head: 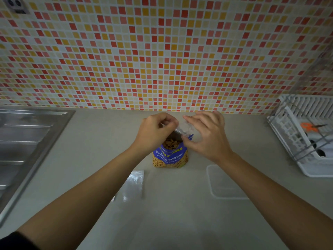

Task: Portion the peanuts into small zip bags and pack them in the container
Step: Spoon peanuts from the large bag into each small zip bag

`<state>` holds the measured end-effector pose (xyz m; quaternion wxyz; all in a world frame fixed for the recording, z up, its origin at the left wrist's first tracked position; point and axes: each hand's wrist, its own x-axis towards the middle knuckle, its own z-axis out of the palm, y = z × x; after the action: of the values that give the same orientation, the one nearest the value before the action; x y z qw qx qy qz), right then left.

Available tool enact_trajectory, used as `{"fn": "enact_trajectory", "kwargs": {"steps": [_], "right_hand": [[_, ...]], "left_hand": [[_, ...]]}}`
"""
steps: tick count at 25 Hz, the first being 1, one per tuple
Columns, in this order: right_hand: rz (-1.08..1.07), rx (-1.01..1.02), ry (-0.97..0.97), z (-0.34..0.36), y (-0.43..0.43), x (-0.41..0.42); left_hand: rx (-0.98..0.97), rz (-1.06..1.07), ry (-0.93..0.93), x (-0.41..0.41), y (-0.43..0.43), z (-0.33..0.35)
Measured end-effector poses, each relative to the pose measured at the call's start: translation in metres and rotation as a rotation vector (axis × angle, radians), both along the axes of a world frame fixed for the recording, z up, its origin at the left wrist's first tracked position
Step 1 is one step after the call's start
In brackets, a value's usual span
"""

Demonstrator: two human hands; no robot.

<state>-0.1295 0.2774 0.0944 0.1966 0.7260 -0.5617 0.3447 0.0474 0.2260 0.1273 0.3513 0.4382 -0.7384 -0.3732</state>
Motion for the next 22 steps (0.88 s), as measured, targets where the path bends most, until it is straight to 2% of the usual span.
{"fn": "enact_trajectory", "kwargs": {"steps": [2,3,5,8,11,19,20,22], "right_hand": [[0.05,0.037,-0.029,-0.001,-0.003,-0.002],[0.068,0.057,-0.032,-0.001,-0.004,-0.003],[0.092,0.072,-0.016,0.0,-0.006,-0.005],[0.142,0.055,-0.002,0.002,-0.011,-0.006],[0.155,0.029,0.006,0.002,-0.013,-0.006],[0.2,0.029,-0.002,0.004,-0.014,-0.007],[0.207,0.027,-0.011,0.006,-0.015,-0.006],[0.218,0.022,-0.029,0.009,-0.015,-0.006]], "left_hand": [[0.089,0.107,0.089,0.018,-0.016,-0.011],[0.104,0.173,0.043,0.032,-0.027,-0.023],[0.134,0.254,-0.246,0.067,-0.045,-0.057],[0.314,0.251,-0.688,0.117,-0.05,-0.116],[0.433,0.208,-0.931,0.138,-0.039,-0.152],[0.559,0.296,-0.882,0.139,-0.036,-0.174],[0.601,0.294,-0.822,0.139,-0.037,-0.172],[0.701,0.316,-0.51,0.137,-0.041,-0.156]]}}
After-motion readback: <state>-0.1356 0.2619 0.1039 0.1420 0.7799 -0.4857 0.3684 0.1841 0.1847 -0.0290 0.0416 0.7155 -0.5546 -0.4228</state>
